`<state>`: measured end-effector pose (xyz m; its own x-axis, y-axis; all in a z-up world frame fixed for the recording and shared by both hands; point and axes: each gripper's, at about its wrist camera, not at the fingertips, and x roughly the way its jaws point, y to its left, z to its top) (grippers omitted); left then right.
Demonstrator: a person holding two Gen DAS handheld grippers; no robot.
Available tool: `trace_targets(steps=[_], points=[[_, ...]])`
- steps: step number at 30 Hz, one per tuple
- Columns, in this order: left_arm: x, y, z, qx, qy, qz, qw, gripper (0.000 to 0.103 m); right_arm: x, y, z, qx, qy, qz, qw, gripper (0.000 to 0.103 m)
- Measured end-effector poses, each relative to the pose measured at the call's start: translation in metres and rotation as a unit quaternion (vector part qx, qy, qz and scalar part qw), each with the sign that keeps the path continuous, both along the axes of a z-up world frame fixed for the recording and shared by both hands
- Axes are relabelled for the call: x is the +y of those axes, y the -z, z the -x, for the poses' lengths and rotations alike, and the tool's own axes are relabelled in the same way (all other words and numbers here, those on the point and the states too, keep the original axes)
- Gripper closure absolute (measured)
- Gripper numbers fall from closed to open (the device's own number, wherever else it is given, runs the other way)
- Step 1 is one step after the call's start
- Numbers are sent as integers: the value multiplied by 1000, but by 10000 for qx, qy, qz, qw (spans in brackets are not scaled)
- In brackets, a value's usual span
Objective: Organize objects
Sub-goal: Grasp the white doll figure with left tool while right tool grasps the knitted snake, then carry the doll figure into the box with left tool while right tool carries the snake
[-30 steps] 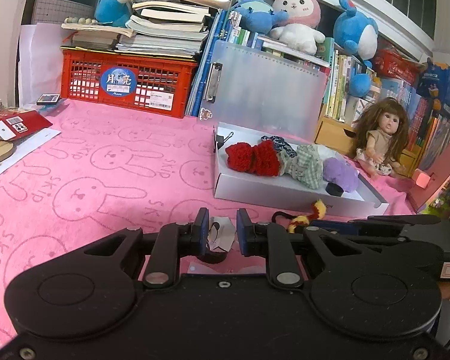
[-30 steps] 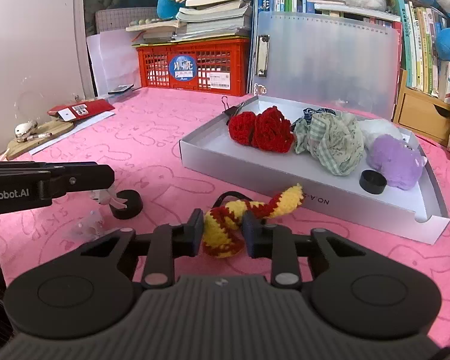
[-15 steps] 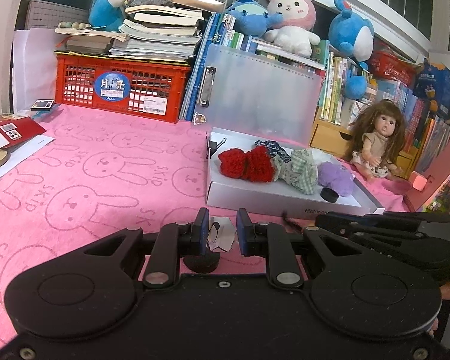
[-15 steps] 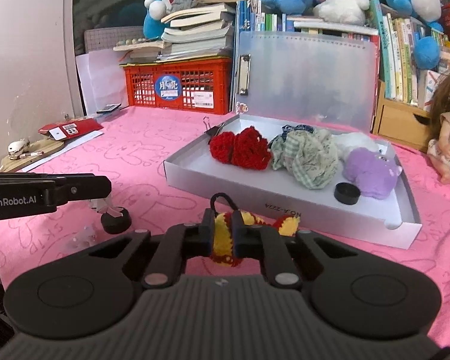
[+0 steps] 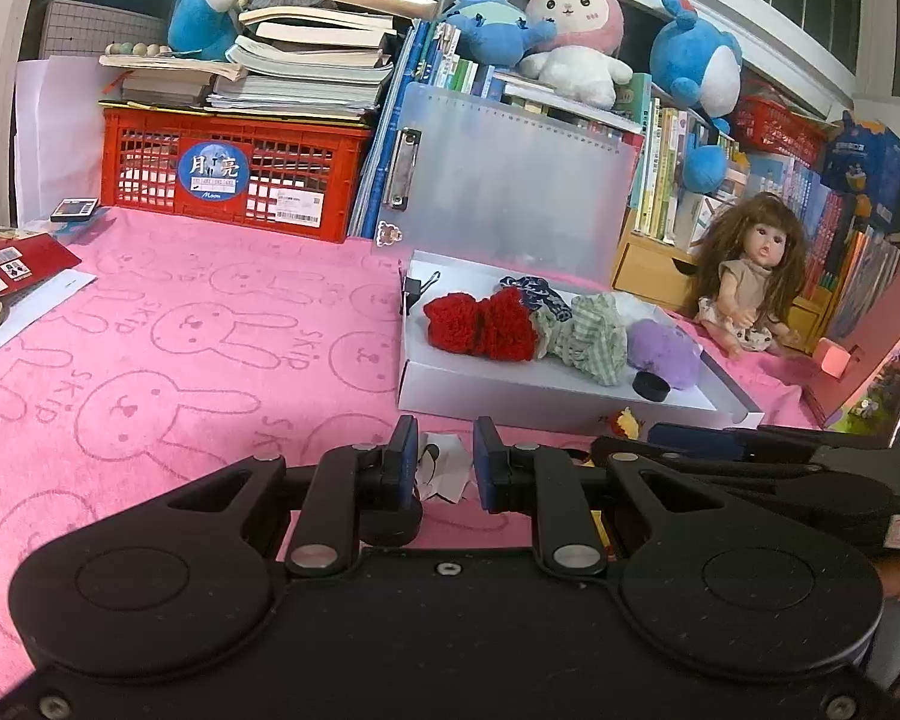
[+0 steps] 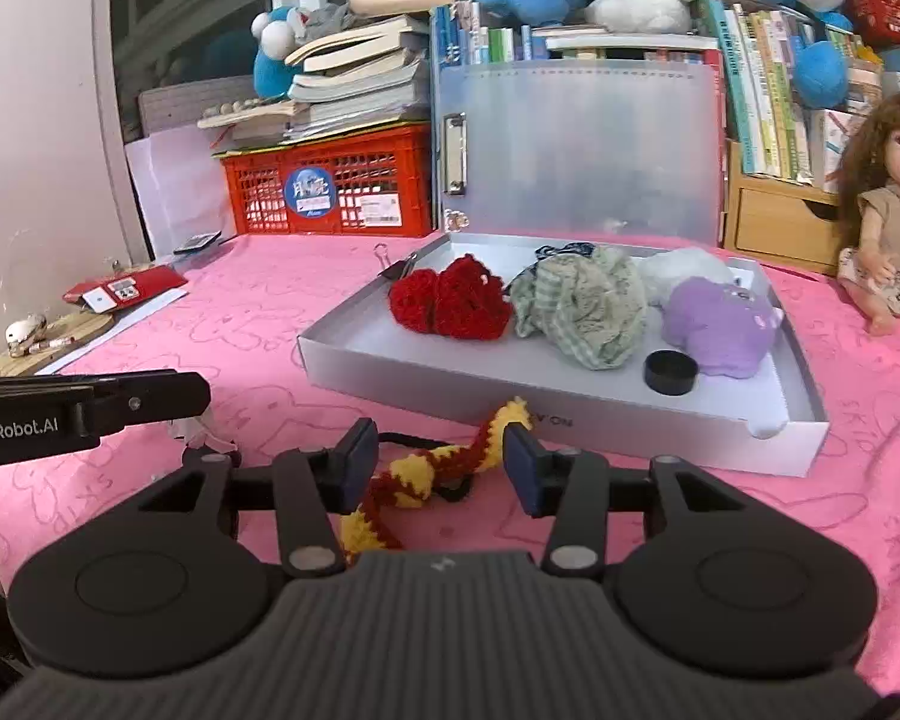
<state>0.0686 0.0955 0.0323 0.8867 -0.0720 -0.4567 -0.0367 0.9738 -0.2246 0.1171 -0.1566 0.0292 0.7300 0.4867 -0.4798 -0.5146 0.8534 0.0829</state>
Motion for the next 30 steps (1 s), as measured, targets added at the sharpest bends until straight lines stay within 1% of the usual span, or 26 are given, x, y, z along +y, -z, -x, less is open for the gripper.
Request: trace_targets(steps=[3, 6, 7, 10, 15, 17, 18, 19, 21, 24, 30], points=[[0, 0, 0, 3, 3, -4, 10000, 84, 7, 4, -5, -28, 29, 72, 10000, 39], [0, 1, -1, 14, 6, 0, 10000, 84, 11, 9, -12, 80, 65, 105, 9999, 39], [1, 1, -1, 24, 7, 6, 10000, 84, 12, 11, -14, 125, 65, 140, 9998, 45], [1, 3, -3, 53, 11, 23, 10000, 84, 14, 13, -15, 215, 0, 205, 9996, 51], [-1, 4, -3, 60, 42, 10, 10000, 84, 17, 16, -17, 436, -153, 256, 9986, 50], [-1, 4, -3, 58, 41, 9, 10000, 84, 18, 16, -16, 486, -189, 244, 9983, 52], [-1, 4, -3, 57, 37, 11, 10000, 84, 19, 16, -15, 468, -202, 268, 9983, 58], [-1, 4, -3, 54, 34, 14, 10000, 84, 19, 15, -13, 472, -232, 250, 9983, 66], [-1, 4, -3, 52, 30, 16, 10000, 84, 19, 14, -11, 537, -271, 146, 9981, 74], [-1, 3, -4, 51, 29, 27, 10000, 84, 18, 12, -7, 448, -208, 117, 9987, 75], [-2, 0, -10, 67, 127, 74, 9999, 84, 7, 1, -8, 400, -42, -89, 9992, 76]])
